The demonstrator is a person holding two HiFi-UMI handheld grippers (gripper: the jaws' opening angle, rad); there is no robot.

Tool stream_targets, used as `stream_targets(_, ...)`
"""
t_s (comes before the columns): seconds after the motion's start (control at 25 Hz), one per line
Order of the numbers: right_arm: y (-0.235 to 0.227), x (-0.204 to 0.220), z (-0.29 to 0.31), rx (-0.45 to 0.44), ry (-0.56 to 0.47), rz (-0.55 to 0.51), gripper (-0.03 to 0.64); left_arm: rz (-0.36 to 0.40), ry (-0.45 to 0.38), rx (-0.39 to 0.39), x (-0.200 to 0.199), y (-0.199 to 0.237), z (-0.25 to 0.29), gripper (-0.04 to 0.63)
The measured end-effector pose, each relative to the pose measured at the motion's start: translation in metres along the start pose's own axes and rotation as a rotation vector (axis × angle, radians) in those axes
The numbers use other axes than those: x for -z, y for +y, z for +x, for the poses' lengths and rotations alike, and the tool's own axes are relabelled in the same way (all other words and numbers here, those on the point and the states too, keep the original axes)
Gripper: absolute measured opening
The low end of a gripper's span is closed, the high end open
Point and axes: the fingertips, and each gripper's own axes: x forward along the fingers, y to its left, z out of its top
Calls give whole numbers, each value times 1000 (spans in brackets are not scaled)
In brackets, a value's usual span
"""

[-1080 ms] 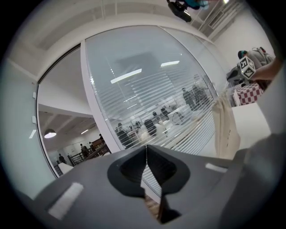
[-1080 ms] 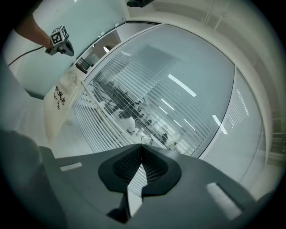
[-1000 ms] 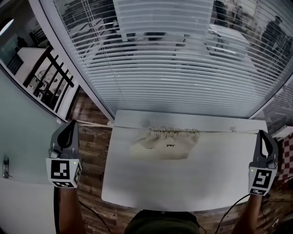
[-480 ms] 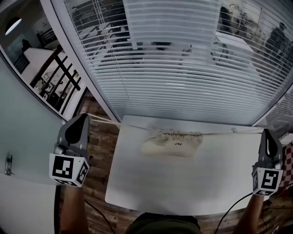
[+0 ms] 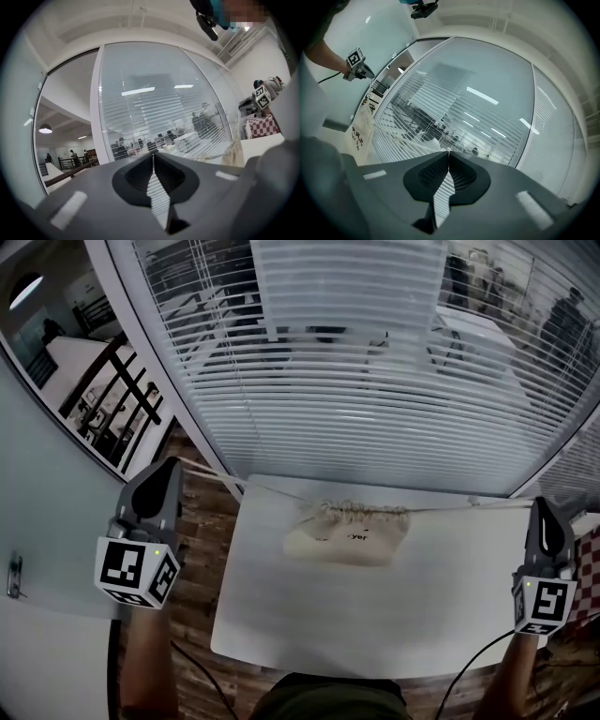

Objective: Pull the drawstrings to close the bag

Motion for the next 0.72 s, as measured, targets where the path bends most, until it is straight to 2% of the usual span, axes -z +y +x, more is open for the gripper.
stream_targets(0.72,-5,9,-6,0,30,-14,15,-8,11,5,1,-8,-1,14)
